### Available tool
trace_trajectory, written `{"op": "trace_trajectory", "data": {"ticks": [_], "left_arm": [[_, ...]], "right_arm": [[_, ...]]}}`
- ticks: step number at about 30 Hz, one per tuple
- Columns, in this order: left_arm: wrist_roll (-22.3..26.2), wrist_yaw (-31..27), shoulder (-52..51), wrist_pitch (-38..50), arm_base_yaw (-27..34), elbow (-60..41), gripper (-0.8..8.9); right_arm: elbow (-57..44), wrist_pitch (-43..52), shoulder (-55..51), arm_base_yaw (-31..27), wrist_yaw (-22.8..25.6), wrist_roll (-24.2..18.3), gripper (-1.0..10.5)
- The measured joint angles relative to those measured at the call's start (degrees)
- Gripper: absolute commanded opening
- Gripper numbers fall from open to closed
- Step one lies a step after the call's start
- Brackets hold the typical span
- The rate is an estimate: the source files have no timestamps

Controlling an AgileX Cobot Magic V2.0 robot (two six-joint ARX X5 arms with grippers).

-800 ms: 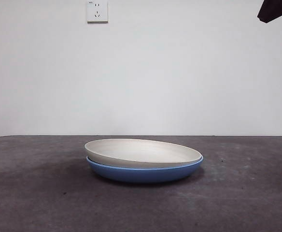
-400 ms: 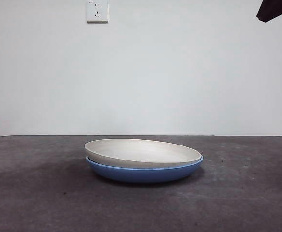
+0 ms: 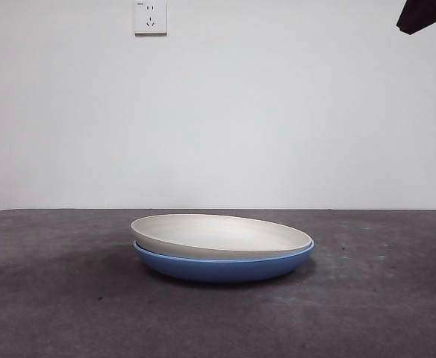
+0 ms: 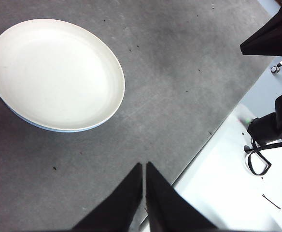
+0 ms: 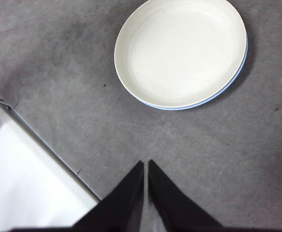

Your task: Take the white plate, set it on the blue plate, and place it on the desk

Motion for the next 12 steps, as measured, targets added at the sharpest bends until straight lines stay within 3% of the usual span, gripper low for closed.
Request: {"op": "trace_trajectory", "data": {"ticks": [6,12], "left_arm": [[2.21,-1.84,-4.63,5.81,3.37,-0.17,0.1],[5.11,-2.43,-15.76,32.85,13.22,-6.97,0.1]], "right_arm": [[0.0,0.0,0.0,0.0,0.0,0.0,0.1],[0.0,0.0,0.0,0.0,0.0,0.0,0.1]]}}
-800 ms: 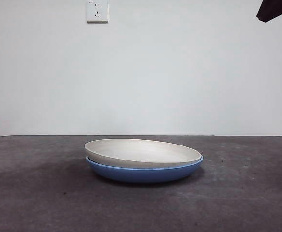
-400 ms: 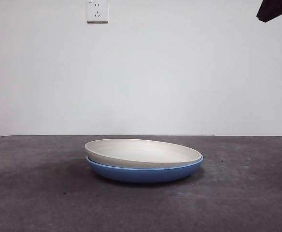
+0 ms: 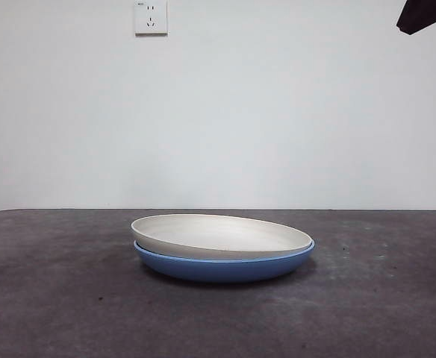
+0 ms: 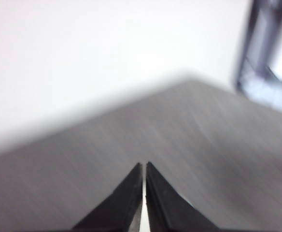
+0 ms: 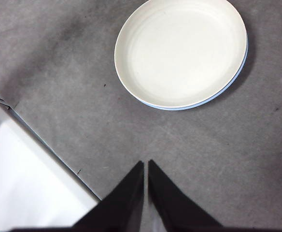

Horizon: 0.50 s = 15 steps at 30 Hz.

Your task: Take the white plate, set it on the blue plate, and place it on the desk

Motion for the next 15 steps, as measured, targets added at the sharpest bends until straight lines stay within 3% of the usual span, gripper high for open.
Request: {"op": "trace_trajectory", "data": {"ticks": [4,6,10,15], "left_arm": [[0.39,-5.81,-9.07,17.64,7.19,-10.14,0.1],[0.55,-10.8,-13.42,22.34,9.75,-14.78,0.1],[0.87,-20.61,-20.24,24.22,13.25,-23.61,0.1],[0.87,-23.47,-26.88,23.26,15.67,-33.81,0.1]], "right_arm": [[0.0,0.02,0.0,0.0,0.0,0.0,0.1],[0.0,0.02,0.0,0.0,0.0,0.0,0.1],[0.0,0.02,0.0,0.0,0.0,0.0,0.1],[0.0,0.0,0.0,0.0,0.0,0.0,0.1]]}}
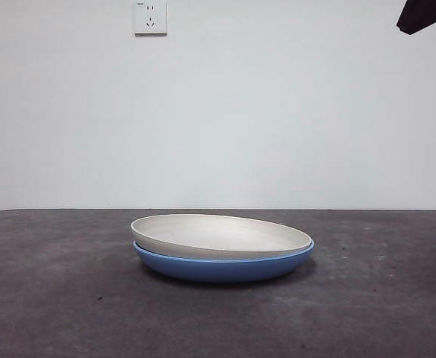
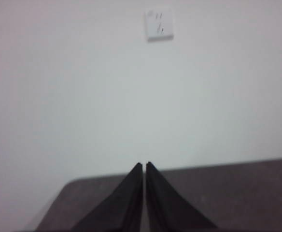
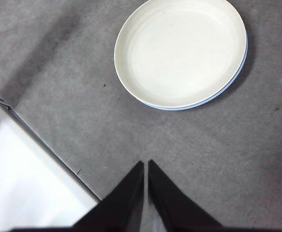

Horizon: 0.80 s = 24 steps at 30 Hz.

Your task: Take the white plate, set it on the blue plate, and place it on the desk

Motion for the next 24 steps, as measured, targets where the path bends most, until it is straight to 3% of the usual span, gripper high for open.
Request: {"op": "trace_trajectory", "data": {"ticks": [10,24], "left_arm": [[-2.03,-0.02,-9.46,-3.37,0.7,-16.06,0.1],[-4.09,0.0,-13.55,-9.03,0.7,-22.51,0.1]], "right_arm": [[0.0,0.02,0.0,0.0,0.0,0.0,0.1],[0.0,0.02,-0.02,0.0,0.0,0.0,0.1]]}}
